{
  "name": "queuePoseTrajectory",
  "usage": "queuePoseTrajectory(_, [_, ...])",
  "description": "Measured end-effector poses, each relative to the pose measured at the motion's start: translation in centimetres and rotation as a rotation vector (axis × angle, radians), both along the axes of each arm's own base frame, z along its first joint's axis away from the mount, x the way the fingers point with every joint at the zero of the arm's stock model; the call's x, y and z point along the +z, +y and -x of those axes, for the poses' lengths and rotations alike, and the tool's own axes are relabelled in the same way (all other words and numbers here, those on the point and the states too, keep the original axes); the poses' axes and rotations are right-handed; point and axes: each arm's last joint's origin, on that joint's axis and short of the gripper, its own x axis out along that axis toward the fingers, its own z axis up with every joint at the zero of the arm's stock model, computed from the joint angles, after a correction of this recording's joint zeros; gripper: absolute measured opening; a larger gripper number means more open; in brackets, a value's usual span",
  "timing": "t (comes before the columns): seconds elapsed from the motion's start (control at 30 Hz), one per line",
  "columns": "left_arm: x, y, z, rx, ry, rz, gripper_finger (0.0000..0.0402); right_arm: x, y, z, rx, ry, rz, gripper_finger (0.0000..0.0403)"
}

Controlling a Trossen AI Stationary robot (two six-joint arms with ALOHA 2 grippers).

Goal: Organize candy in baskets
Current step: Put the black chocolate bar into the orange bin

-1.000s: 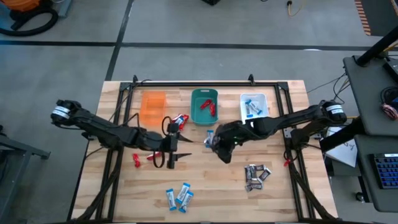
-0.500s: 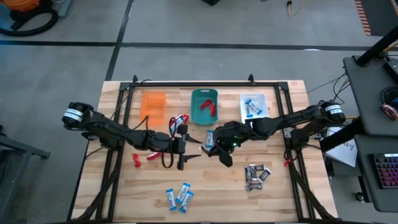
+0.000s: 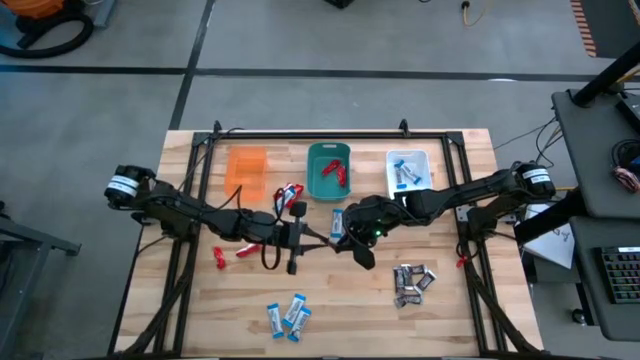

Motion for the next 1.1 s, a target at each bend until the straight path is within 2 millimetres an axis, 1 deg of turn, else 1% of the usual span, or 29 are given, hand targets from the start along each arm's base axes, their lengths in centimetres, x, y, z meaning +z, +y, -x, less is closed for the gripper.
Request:
queuePoseTrajectory(0.03, [0.0,0.0,0.0,0.0,0.0,0.001,0.0018,0.0,0.0,0.0,-0.002,-0.001,0.001,0.0024])
queuePoseTrajectory(0.07, [0.0,0.1,0.0,0.003,-0.001,0.005,0.0012,0.0,0.0,0.0,-0.002,-0.001,0.001,0.0027])
queuePoseTrajectory(0.13, [0.0,0.1,0.0,0.005,0.001,0.012,0.0017,0.0,0.0,0.0,-0.006,-0.002,0.003,0.004])
queuePoseTrajectory(0.4, [-0.1,0.2,0.4,0.022,0.065,0.03,0.0005,0.2,-0.3,0.1,-0.019,-0.007,0.008,0.0131])
queuePoseTrajectory(0.5, [0.1,0.5,1.1,0.081,0.122,0.024,0.0002,0.5,-0.7,0.3,-0.03,-0.004,0.008,0.0158])
queuePoseTrajectory(0.67, [1.1,1.7,3.6,0.291,0.253,-0.029,0.0001,1.0,-1.6,0.9,-0.059,0.016,0.009,0.0185])
queuePoseTrajectory(0.83, [2.0,3.6,7.0,0.508,0.391,-0.097,0.0,1.3,-1.9,1.2,-0.089,0.014,0.026,0.0189])
queuePoseTrajectory(0.97, [2.7,5.7,9.4,0.645,0.467,-0.131,0.0,1.3,-1.9,1.3,-0.09,0.018,0.028,0.0186])
queuePoseTrajectory(1.1, [2.8,8.3,11.2,0.783,0.554,-0.119,0.0,1.3,-2.0,1.3,-0.108,0.019,0.04,0.0185])
